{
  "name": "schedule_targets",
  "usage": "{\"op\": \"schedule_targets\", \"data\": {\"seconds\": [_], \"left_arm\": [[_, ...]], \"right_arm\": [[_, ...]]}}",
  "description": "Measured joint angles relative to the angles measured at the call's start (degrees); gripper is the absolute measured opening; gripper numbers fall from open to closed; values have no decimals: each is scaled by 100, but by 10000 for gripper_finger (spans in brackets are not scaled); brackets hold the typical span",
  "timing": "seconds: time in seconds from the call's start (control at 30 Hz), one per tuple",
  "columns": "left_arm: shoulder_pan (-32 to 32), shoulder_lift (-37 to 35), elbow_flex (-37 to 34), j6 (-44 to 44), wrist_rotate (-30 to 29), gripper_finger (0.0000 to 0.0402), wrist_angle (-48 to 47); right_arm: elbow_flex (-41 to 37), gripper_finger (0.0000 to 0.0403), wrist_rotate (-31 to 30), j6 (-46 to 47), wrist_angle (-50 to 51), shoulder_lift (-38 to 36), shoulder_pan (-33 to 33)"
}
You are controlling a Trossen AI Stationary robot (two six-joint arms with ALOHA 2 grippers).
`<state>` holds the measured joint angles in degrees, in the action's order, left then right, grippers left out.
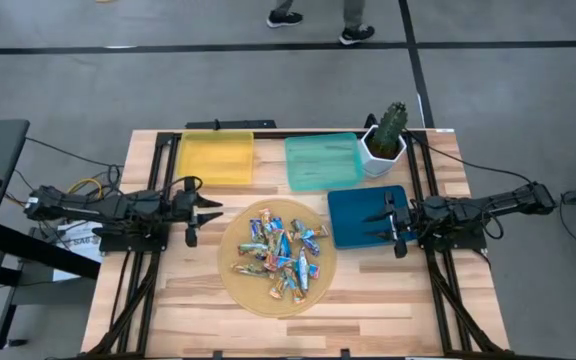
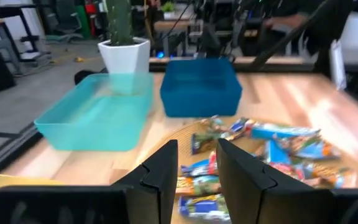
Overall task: Pick and place Granola Bars by type
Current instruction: Put the red granola bar into the yellow bin
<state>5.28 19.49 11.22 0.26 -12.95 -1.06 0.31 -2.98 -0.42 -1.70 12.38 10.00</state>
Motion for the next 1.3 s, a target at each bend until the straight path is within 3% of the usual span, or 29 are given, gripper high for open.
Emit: {"op": "schedule_targets", "data": {"seconds": [0.23,0.5,0.87,1.3], "left_arm": [[0,1902,987,523,77,103,-112],[149,3908,2279,735,198,103,-1215],[1166,5203,2619,696,173,103,-1327],[1416,6106,2619,58,-79,122,-836]], "right_arm": [[-1,154,0,0,-2,0,0],[0,154,0,2,-2,-1,-1],[0,154,0,1,-2,-1,0],[0,154,0,0,-2,-2,0]]}}
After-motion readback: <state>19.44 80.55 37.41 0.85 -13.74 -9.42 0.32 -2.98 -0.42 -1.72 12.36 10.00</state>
